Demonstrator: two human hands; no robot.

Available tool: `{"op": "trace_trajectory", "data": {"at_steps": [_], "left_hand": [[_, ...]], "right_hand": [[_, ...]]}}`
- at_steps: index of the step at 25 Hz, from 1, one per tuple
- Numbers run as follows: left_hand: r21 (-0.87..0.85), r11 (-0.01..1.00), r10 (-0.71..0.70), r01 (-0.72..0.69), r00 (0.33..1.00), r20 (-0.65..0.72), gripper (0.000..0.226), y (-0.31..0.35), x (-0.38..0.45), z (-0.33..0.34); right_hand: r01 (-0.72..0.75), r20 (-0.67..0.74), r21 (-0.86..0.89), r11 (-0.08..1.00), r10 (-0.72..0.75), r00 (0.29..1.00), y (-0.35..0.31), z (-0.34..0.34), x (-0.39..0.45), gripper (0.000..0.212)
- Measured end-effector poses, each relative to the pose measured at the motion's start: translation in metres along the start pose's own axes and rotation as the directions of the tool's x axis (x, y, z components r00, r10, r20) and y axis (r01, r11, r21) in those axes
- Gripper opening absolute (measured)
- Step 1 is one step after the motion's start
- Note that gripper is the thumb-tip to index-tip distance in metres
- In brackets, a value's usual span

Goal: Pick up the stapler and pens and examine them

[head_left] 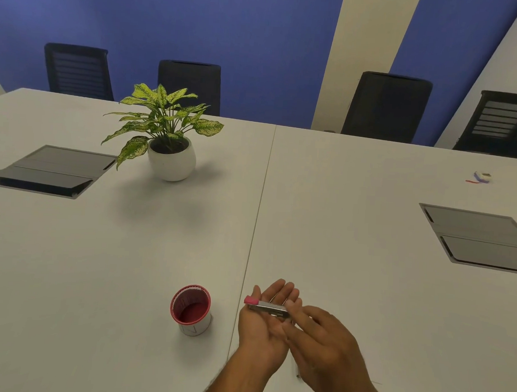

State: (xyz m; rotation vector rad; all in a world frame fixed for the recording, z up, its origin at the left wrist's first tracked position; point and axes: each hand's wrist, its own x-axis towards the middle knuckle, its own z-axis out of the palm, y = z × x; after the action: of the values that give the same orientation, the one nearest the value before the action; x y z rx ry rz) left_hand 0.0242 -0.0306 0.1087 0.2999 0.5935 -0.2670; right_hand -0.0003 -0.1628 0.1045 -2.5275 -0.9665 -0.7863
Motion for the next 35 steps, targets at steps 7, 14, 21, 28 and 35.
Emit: {"op": "trace_trajectory", "data": {"at_steps": [7,14,21,28,35], "left_hand": [[0.005,1.0,-0.012,0.012,0.999,0.041,0.057,0.002,0.003,-0.001],[0.082,0.997,0.015,-0.012,0.999,-0.039,0.051,0.004,0.003,0.0],[0.482,0.859,0.241,-0.175,0.967,-0.078,0.046,-0.003,0.003,-0.01],[0.73,0.605,0.435,-0.318,0.9,0.031,0.02,-0.005,0.002,-0.009],[0.813,0.482,0.487,-0.327,0.871,0.062,0.018,-0.006,0.006,-0.009]], "right_hand": [[0.056,-0.003,-0.018,0.998,-0.056,0.998,0.005,0.008,-0.005,0.034],[-0.236,0.108,0.198,0.951,0.218,0.97,-0.001,-0.003,0.012,0.028],[-0.824,0.698,0.551,-0.135,0.615,0.366,0.0,-0.023,0.036,0.017],[-0.808,0.733,0.54,-0.235,0.603,0.314,-0.002,-0.023,0.033,0.02],[-0.807,0.718,0.55,-0.216,0.616,0.324,-0.002,-0.023,0.033,0.018]]}}
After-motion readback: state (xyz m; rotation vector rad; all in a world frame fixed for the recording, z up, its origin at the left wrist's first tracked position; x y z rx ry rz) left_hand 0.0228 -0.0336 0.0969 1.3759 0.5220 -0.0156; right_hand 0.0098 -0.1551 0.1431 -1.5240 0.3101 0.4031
